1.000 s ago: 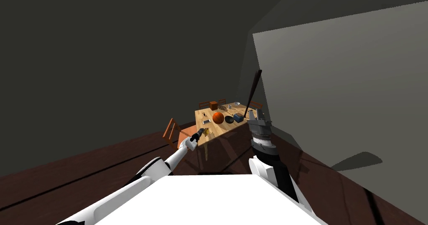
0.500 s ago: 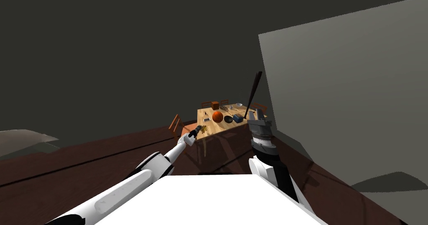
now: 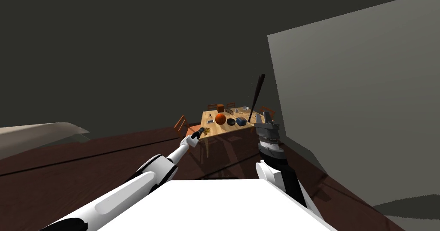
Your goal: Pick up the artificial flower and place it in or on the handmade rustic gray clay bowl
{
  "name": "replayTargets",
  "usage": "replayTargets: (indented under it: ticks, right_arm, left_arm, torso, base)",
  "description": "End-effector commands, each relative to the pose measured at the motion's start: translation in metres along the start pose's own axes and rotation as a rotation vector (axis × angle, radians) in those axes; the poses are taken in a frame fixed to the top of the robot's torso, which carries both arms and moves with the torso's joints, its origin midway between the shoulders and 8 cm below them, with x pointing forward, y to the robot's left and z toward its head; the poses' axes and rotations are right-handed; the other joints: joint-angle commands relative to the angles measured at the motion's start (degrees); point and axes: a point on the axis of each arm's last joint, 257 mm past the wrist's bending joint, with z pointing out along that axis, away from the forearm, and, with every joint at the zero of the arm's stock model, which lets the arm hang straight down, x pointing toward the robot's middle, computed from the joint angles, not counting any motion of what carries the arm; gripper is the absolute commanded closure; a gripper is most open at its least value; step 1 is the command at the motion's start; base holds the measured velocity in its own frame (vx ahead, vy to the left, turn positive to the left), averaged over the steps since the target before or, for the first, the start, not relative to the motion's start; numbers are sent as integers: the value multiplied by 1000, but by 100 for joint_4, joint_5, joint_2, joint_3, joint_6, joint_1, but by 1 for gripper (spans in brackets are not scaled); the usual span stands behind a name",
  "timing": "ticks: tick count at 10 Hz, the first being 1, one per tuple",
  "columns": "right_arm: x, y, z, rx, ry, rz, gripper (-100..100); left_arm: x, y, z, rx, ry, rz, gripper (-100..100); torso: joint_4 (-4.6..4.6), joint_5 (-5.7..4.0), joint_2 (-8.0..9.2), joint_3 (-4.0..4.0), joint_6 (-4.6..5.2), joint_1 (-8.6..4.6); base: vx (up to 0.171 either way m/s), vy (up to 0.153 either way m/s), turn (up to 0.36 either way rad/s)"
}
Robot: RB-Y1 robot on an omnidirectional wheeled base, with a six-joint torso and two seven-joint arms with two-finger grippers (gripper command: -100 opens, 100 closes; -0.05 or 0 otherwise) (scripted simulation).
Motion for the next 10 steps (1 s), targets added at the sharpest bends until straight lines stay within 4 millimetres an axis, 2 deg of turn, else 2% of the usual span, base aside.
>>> replayTargets:
  ticks: [1,6,8,10]
  right_arm:
    - [0,0,0,0,0,0,0]
    - [0,0,0,0,0,0,0]
    - [0,0,0,0,0,0,0]
    - [0,0,0,0,0,0,0]
  left_arm:
    - [-13,-5,1,-2,-18,14,100]
    - [-35,-10,2,-12,-46,44,100]
    - [-42,-10,2,-19,-55,56,100]
    - [-48,-10,1,-26,-63,66,100]
  torso:
    - [0,0,0,0,0,0]
    - [-7,-1,-40,-22,8,-8]
    - [-10,-11,-62,-34,20,-63]
    - [-11,-10,-73,-40,18,-43]
  base:
    - [-21,-161,8]
    - [52,-231,-20]
    - [135,-338,-75]
    - [148,-259,-92]
